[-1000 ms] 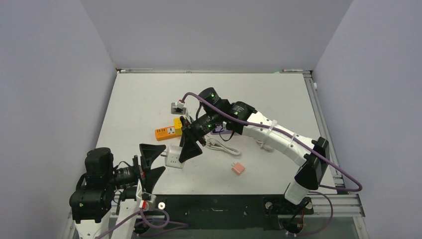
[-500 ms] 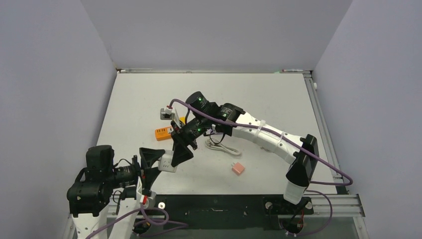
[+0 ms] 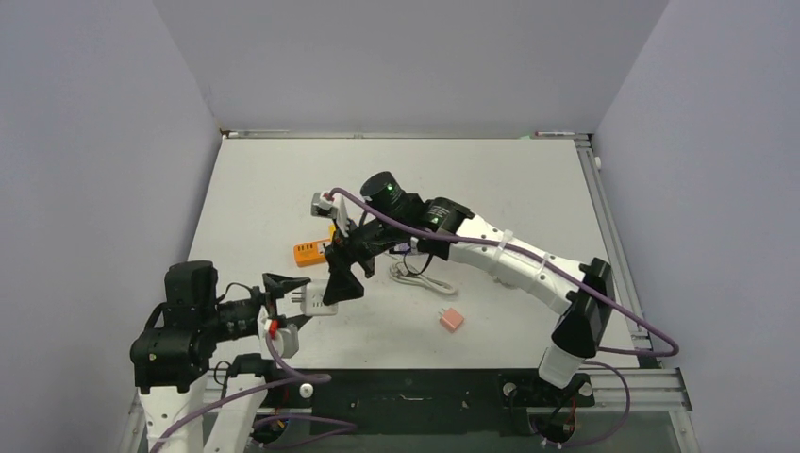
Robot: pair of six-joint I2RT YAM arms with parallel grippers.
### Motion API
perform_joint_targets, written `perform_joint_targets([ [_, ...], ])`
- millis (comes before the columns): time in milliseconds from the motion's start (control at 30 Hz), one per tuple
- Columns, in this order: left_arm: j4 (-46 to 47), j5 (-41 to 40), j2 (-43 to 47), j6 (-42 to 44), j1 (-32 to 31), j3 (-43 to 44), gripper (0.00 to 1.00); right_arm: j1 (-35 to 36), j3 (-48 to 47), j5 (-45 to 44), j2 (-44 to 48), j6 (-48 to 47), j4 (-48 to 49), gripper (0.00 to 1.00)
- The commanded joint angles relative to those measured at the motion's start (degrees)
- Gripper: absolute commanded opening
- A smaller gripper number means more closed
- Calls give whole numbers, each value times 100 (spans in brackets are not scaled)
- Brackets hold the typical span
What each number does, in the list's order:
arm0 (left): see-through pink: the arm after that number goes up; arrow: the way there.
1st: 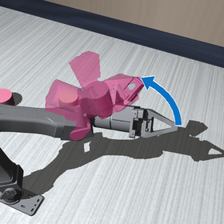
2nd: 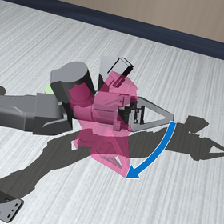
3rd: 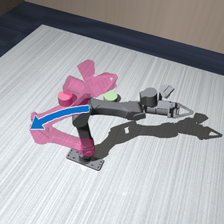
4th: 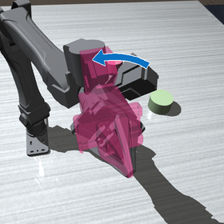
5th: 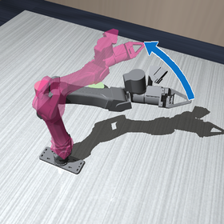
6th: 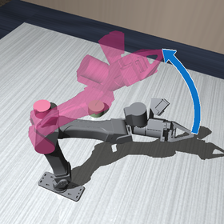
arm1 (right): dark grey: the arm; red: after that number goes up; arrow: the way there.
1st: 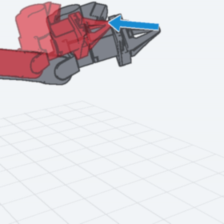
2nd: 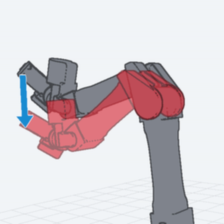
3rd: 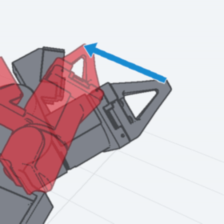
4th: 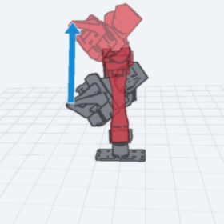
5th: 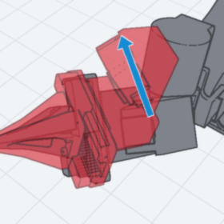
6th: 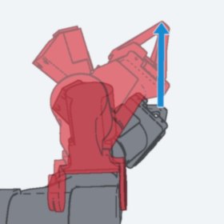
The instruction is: Insert the plug
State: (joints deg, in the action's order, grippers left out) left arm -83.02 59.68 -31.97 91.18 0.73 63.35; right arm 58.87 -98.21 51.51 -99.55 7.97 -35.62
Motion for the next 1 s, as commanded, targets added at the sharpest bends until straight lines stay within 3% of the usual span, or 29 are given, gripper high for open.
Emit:
perform_joint_targets([
  [0, 1578, 750, -57, -2990, -22, -254, 0, -201, 678, -1311, 1195, -326, 1703, 91],
  [33, 1909, 842, 8, -3495, -21, -383, 0, -201, 990, -1434, 1470, -407, 1998, 98],
  [67, 2313, 921, 91, -4029, -26, -519, 0, -205, 1306, -1549, 1732, -483, 2311, 91],
  [200, 4239, 1140, 485, -6741, -22, -1086, 0, -239, 2397, -1338, 2612, -750, 3051, 90],
  [333, 5720, 1501, 519, -8726, -21, -1445, 0, -247, 2959, -526, 3022, -885, 3595, 90],
  [433, 6822, 1654, 557, -9821, -21, -1628, 0, -230, 3111, -437, 3083, -797, 3930, 90],
  [533, 7334, 1692, 590, -10223, -27, -1709, 0, -206, 3073, -442, 2986, -592, 4115, 90],
  [967, 7137, 1959, 477, -9966, -27, -1590, 0, 84, 2784, -1158, 2439, -47, 4369, 94],
])
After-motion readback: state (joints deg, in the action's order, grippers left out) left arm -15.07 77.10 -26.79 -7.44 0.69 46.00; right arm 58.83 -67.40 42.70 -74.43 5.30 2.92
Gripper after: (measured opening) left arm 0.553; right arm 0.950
